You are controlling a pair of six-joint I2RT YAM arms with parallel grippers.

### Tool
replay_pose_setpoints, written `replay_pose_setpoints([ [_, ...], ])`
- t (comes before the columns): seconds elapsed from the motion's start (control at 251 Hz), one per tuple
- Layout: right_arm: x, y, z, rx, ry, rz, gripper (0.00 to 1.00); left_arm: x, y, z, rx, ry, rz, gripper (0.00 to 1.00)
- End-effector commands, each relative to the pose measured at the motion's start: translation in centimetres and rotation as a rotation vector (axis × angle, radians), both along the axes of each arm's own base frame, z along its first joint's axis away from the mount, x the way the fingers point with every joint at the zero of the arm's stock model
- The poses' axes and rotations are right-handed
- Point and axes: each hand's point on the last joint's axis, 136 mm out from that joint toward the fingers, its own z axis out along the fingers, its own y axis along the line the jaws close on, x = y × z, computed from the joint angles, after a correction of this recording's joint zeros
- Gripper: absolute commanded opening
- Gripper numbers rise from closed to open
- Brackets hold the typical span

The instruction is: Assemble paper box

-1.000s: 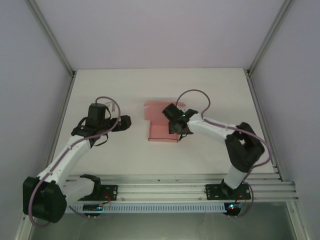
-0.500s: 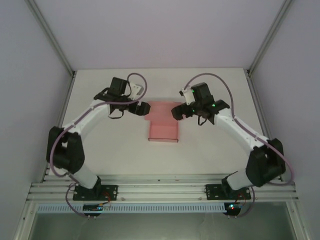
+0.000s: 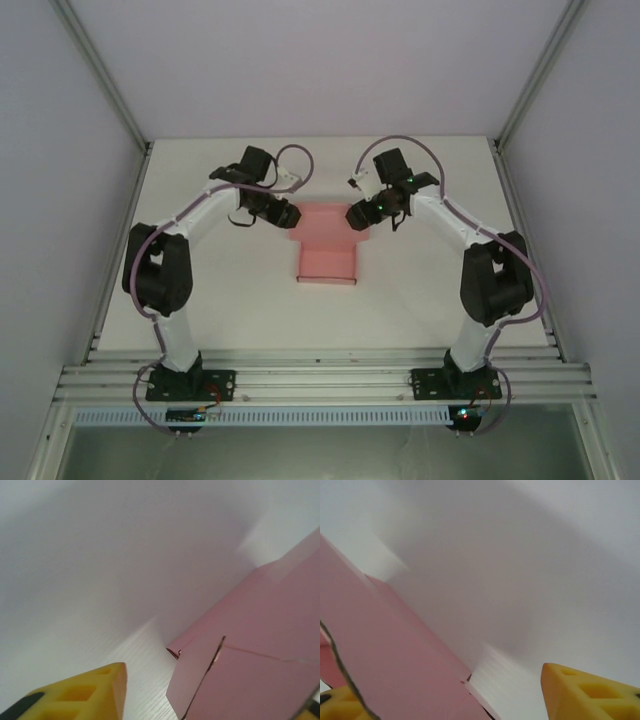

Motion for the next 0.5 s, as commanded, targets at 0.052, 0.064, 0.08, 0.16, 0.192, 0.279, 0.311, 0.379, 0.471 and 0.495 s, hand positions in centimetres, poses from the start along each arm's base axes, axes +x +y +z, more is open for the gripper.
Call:
replay_pose_setpoints([
  [0.052,-0.5,-0.1,0.3,-0.009,0.03,0.012,0.4,-0.4,-0.8,1.1,0.021,-0.034,-0.05,0.28],
  [0.064,-0.5,-0.1,0.3,-0.009,0.029,0.013,0.38,-0.4,-0.9,1.1,0.022,-0.035,-0.051,0.26],
  [0.08,-0.6,-0.1,0.4,-0.01,0.028,0.014,0.35,-0.4,-0.9,1.1,0.025,-0.035,-0.052,0.22],
  [0.16,-0.7,-0.4,0.5,-0.021,0.025,0.006,0.15,-0.4,-1.0,1.0,0.047,-0.036,-0.043,0.04],
  [0.192,-0.6,-0.5,0.5,-0.03,0.021,0.0,0.07,-0.3,-1.0,1.1,0.059,-0.042,-0.033,0.0],
  [0.279,-0.5,-0.9,1.1,-0.044,-0.006,-0.034,0.0,-0.1,-1.1,1.7,0.084,-0.069,0.001,0.0],
  [0.311,-0.4,-0.9,1.4,-0.052,-0.023,-0.049,0.0,-0.1,-1.1,2.0,0.098,-0.08,0.02,0.0],
  [0.379,0.0,-1.1,2.3,-0.079,-0.076,-0.103,0.0,0.2,-1.0,2.6,0.132,-0.113,0.081,0.0],
  [0.471,0.6,-1.8,3.7,-0.097,-0.157,-0.225,0.0,0.6,-0.4,3.6,0.192,-0.158,0.199,0.0],
  [0.495,0.7,-1.9,4.0,-0.09,-0.169,-0.259,0.0,0.6,-0.3,3.8,0.202,-0.166,0.225,0.0],
])
